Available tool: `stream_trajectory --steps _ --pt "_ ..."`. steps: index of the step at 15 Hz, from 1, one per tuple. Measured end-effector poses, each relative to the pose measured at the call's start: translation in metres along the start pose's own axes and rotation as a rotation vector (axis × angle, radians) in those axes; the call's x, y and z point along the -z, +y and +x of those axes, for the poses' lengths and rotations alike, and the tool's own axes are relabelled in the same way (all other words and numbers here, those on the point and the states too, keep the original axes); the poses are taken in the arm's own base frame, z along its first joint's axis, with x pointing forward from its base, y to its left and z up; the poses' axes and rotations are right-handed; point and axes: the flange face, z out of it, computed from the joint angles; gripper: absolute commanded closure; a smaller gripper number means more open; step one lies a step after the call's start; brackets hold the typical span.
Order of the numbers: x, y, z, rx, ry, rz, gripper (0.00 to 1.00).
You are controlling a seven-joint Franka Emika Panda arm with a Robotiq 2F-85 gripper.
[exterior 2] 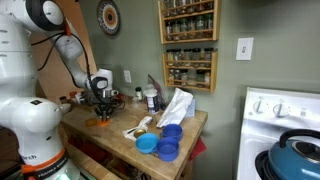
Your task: Place the orange lid on top of the container on the blue jar
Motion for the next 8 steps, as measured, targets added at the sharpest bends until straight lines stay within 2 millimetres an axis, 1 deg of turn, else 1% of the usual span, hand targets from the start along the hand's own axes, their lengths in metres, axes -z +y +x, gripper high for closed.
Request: stream_trajectory --steps 2,4,5,6,8 --pt "0.003 0.001 0.000 -0.001 0.007 -0.002 0.29" --pt "0.011 0.004 -0.002 -0.008 0.021 -0.012 0.16" --pt "0.015 0.006 -0.003 -0.014 0.029 -0.018 0.07" --pt "0.019 0.008 -0.005 -0.020 0.036 -0.024 0.01" --pt "0.024 0.013 -0.008 -0.032 0.046 -0.030 0.00"
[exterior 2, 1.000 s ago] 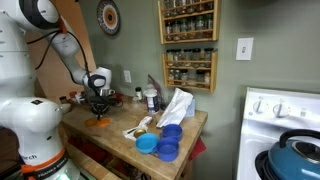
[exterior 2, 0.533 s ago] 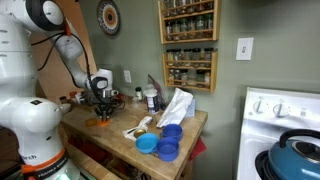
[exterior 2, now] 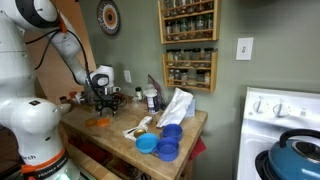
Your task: Place the orange lid on top of the container on the blue jar
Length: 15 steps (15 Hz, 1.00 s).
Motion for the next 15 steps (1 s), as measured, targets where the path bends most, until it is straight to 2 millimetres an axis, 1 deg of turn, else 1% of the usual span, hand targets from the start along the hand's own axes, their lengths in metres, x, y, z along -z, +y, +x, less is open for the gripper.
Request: stream_trajectory --steps 5,9,10,11,14,15 --pt "0.000 0.016 -0.009 -0.037 0.005 0.006 0.00" --pt "0.001 0.016 -0.007 -0.033 0.006 0.006 0.00" --pt "0.000 0.014 -0.006 -0.028 0.000 0.010 0.09" --pt "-0.003 0.011 -0.006 -0.022 -0.011 0.018 0.26" --pt "-0.013 0.003 -0.004 -0.005 -0.041 0.042 0.49" --pt "-0.016 0.002 -0.003 -0.002 -0.046 0.047 0.58"
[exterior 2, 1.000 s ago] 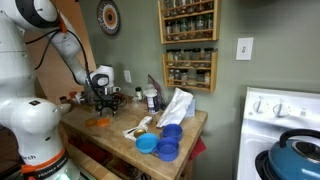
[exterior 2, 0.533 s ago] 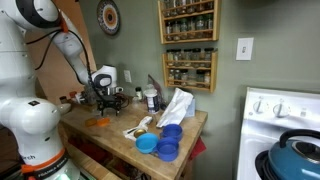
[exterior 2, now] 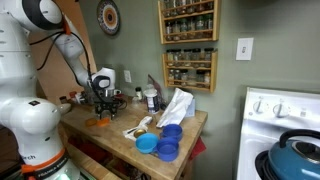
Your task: Place the orange lid on top of the container on the blue jar
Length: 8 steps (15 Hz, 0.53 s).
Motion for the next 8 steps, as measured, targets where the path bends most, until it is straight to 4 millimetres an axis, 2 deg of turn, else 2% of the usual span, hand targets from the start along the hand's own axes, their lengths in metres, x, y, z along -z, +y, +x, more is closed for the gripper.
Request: stream_trajectory --steps 5,6,8 --pt "-0.010 0.002 0.004 0.005 -0.014 0.017 0.95" --pt "-0.011 0.003 0.005 0.005 -0.016 0.019 1.00" --pt "-0.013 0.003 0.007 0.005 -0.017 0.023 1.00"
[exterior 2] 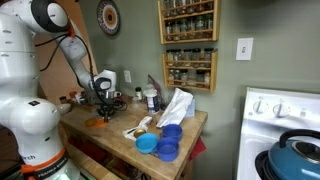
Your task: Place the orange lid on top of the container on the blue jar
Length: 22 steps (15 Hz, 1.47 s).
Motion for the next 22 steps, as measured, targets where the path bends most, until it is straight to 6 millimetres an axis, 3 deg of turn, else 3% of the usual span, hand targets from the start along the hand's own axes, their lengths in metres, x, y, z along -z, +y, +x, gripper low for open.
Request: stream_trajectory --steps 8,10,15,19,22 --pt "0.006 0.005 0.002 -0.016 0.017 -0.015 0.99" --pt "0.023 0.012 0.003 -0.052 0.065 -0.083 0.99" --pt "0.096 0.028 -0.008 -0.173 0.162 -0.275 0.99" --pt "0.105 0.029 -0.008 -0.205 0.188 -0.287 0.99" --pt "0.117 0.043 -0.008 -0.328 0.271 -0.300 0.99"
